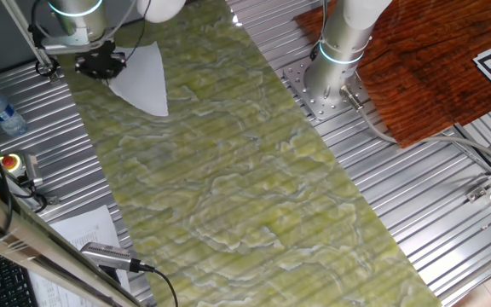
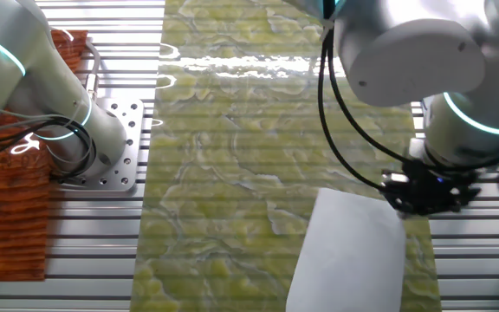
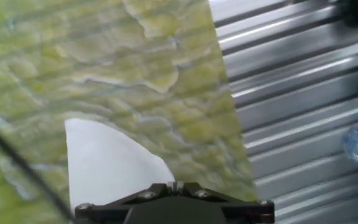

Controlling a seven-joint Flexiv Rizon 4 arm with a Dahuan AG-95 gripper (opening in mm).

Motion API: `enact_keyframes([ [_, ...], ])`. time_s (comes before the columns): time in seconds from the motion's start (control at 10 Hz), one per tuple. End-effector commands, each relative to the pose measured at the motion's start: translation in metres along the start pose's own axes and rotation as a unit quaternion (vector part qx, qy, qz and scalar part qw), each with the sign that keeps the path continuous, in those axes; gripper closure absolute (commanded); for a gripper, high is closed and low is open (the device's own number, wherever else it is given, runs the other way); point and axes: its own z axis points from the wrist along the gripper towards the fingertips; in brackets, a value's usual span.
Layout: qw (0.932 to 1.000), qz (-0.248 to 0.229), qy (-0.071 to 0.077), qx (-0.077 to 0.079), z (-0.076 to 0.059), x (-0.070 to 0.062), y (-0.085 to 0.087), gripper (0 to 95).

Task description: Flip over and spread out the paper that is laid flat on the table

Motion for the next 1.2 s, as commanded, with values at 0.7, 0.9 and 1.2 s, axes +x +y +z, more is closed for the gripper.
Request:
enact_keyframes([
  [0.7,0.9998,-0.009,0.018,0.009,-0.053,0.029,-0.059,95.0],
  [0.9,0.9987,-0.012,0.048,0.011,-0.067,0.035,-0.058,95.0],
  [1.2,0.9982,-0.020,0.056,0.011,-0.086,0.038,-0.053,95.0],
])
